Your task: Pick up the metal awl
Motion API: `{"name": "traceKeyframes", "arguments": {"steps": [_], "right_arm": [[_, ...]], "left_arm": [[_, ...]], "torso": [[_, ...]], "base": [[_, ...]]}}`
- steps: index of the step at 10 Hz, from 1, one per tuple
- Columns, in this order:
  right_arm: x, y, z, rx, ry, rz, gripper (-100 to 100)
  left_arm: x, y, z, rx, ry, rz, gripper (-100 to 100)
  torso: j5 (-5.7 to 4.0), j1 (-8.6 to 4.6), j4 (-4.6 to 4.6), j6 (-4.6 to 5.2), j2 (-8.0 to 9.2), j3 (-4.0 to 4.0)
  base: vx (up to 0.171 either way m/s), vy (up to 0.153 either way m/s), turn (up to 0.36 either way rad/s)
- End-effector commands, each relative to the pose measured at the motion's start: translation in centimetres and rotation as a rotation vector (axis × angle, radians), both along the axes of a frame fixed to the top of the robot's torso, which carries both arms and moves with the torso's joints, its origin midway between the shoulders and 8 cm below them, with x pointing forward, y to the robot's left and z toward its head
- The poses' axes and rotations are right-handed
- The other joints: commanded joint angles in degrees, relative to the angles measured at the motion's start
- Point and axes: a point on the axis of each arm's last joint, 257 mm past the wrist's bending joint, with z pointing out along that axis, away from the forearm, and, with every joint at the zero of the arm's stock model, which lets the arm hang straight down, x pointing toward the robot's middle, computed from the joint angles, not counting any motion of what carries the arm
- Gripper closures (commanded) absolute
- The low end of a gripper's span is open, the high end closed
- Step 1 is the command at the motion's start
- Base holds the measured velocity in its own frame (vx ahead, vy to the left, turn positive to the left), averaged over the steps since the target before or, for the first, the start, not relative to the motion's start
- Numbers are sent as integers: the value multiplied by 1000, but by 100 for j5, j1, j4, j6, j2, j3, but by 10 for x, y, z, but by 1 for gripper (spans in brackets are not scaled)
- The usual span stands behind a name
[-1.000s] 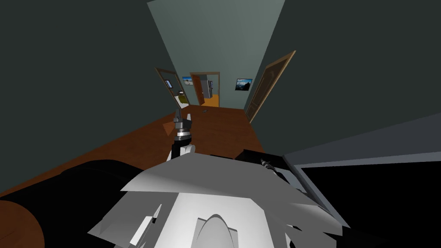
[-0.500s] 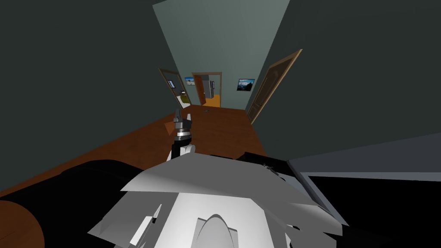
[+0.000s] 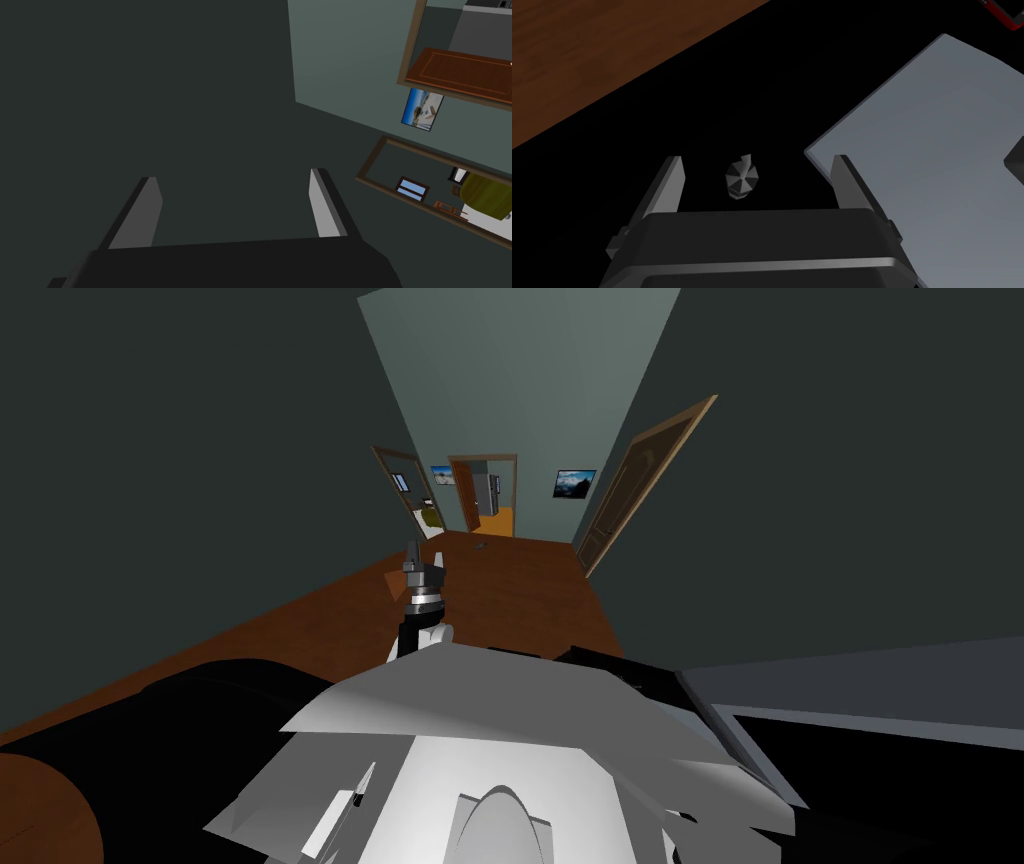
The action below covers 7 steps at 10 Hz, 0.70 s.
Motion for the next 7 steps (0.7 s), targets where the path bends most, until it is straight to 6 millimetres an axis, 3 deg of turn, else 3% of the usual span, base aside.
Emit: {"name": "traceKeyframes", "arguments": {"steps": [1, 4, 5, 7], "right_arm": [[-32, -4, -3, -32, 43, 19, -100], [-30, -6, -1, -2, -11, -30, -100], [-61, -8, -3, -34, 39, 4, -100], [-59, -9, 0, -6, -17, -43, -100]], "left_arm": [[0, 0, 0, 0, 0, 0, 0], [0, 0, 0, 0, 0, 0, 0], [0, 0, 0, 0, 0, 0, 0], [0, 0, 0, 0, 0, 0, 0]], "torso": [[0, 0, 0, 0, 0, 0], [0, -1, -2, 1, -8, -5], [0, -1, 0, 0, 2, 1], [-1, -3, -3, 0, -17, -9]], "base": [[70, 5, 140], [43, -1, 20], [66, -9, 136], [63, -1, 39]]}}
